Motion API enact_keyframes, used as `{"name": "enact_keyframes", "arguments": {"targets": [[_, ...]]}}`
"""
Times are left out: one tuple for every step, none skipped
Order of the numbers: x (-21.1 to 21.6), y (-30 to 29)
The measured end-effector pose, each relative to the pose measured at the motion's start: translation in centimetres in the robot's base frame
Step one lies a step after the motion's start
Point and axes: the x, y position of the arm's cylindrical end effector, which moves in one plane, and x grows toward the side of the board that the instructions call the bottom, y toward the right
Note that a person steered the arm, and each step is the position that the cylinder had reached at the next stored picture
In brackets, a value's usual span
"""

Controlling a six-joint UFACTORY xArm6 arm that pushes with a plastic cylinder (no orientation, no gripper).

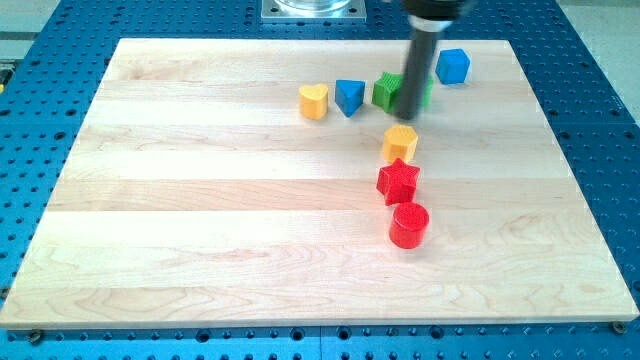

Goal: Move the blue triangle into the green star

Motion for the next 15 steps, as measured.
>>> {"name": "enact_keyframes", "arguments": {"targets": [[-4.2, 4.1], [-1.6, 0.7], [-0.8, -5.6], [-0.5, -9.9], [2.6, -10.8], [1.9, -16.1], [-0.9, -15.6], [-2.9, -12.6], [-4.0, -14.9], [-4.0, -9.2], [-4.0, -10.7], [-3.8, -6.1], [-3.7, -11.3], [-0.8, -7.6], [-0.7, -6.3]]}}
